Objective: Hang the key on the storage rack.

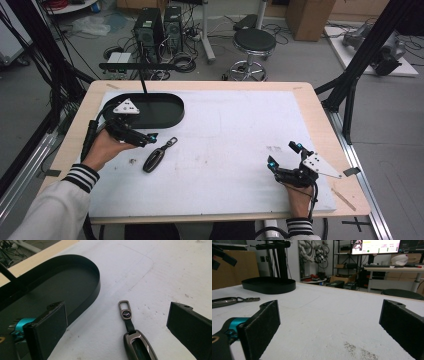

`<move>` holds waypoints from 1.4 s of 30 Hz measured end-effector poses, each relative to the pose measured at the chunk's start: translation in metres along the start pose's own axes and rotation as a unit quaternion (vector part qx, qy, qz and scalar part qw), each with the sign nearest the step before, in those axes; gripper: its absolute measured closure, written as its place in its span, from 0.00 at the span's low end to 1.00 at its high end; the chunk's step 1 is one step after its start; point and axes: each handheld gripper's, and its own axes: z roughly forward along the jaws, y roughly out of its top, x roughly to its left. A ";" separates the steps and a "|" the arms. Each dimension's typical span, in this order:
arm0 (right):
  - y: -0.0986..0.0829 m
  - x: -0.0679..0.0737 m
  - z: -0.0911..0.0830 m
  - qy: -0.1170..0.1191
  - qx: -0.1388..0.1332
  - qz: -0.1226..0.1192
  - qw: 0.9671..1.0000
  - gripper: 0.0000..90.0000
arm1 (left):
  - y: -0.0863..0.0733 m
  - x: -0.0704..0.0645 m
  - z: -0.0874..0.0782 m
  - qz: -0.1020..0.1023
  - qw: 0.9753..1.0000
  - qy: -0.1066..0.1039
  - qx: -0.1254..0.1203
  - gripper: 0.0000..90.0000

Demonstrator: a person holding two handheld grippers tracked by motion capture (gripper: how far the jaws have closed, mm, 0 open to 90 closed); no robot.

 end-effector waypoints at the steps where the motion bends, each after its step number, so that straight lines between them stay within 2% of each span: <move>1: 0.000 0.000 0.000 0.000 0.000 0.000 1.000 0.03 | 0.002 -0.001 0.003 0.002 1.000 -0.002 0.011 0.04; 5: 0.000 0.000 0.000 0.000 -0.001 -0.001 1.000 0.02 | 0.011 -0.004 0.016 0.018 0.998 -0.005 0.053 0.04; 8: 0.000 0.000 0.000 0.000 -0.001 0.000 1.000 0.03 | 0.014 -0.007 0.024 0.016 0.997 -0.013 0.075 0.04; 9: 0.000 0.000 0.000 0.000 -0.001 0.000 1.000 0.02 | 0.014 -0.007 0.024 0.016 0.997 -0.013 0.075 0.04; 10: 0.000 0.000 0.000 0.000 -0.001 0.000 1.000 0.02 | 0.016 -0.010 0.032 0.019 0.995 -0.015 0.099 0.04; 11: 0.000 0.000 0.000 0.000 -0.001 0.000 1.000 0.02 | 0.017 -0.010 0.034 0.020 0.994 -0.016 0.104 0.04; 14: 0.000 -0.001 0.000 0.000 -0.003 -0.002 1.000 0.03 | 0.019 -0.012 0.039 0.013 0.993 -0.014 0.118 0.04; 15: 0.000 -0.001 0.000 0.000 -0.003 0.000 1.000 0.02 | 0.021 -0.013 0.043 0.002 0.991 -0.007 0.132 0.04; 18: 0.000 -0.001 0.000 0.000 -0.003 0.001 1.000 0.02 | 0.024 -0.013 0.047 -0.002 0.990 -0.008 0.139 0.04; 19: 0.000 -0.001 0.000 0.000 -0.003 0.001 1.000 0.03 | 0.025 -0.013 0.052 -0.004 0.989 -0.011 0.149 0.04; 22: 0.000 -0.001 0.000 0.001 -0.004 0.000 1.000 0.03 | 0.026 -0.014 0.056 -0.001 0.987 -0.009 0.158 0.04; 23: 0.000 -0.001 0.000 0.001 -0.004 0.000 1.000 0.02 | 0.025 -0.015 0.061 -0.002 0.986 -0.006 0.166 0.04; 24: 0.000 -0.001 0.000 0.001 -0.004 0.000 1.000 0.03 | 0.025 -0.015 0.061 -0.002 0.986 -0.006 0.166 0.04; 25: 0.000 -0.001 0.000 0.002 -0.004 0.000 1.000 0.02 | 0.024 -0.015 0.063 0.000 0.985 -0.008 0.172 0.04; 26: 0.000 -0.001 0.000 0.001 -0.005 -0.001 1.000 0.02 | 0.023 -0.015 0.066 0.003 0.983 -0.005 0.182 0.05; 28: 0.000 -0.001 0.000 0.001 -0.005 -0.001 1.000 0.02 | 0.022 -0.015 0.069 0.003 0.983 -0.005 0.186 0.17; 29: 0.000 -0.001 0.000 0.001 -0.005 -0.001 1.000 0.02 | 0.022 -0.015 0.069 0.003 0.983 -0.005 0.186 0.18; 34: 0.000 -0.001 0.000 0.001 -0.005 0.000 1.000 0.02 | 0.020 -0.016 0.078 0.007 0.977 0.003 0.211 0.18; 38: 0.000 -0.001 -0.001 0.001 -0.003 0.001 1.000 0.02 | 0.019 -0.017 0.081 0.004 0.975 0.007 0.220 0.24; 39: 0.000 0.000 -0.001 0.001 -0.003 0.002 1.000 0.02 | 0.019 -0.017 0.083 0.004 0.974 0.008 0.228 0.27; 40: 0.000 -0.001 -0.001 0.001 -0.003 0.001 1.000 0.02 | 0.019 -0.017 0.083 0.004 0.974 0.008 0.228 0.28; 41: 0.000 -0.001 -0.001 0.001 -0.003 0.001 1.000 0.03 | 0.018 -0.017 0.085 0.004 0.972 0.006 0.236 0.29; 42: 0.000 -0.001 -0.001 0.001 -0.003 0.001 1.000 0.02 | 0.018 -0.017 0.086 0.001 0.971 0.005 0.239 0.30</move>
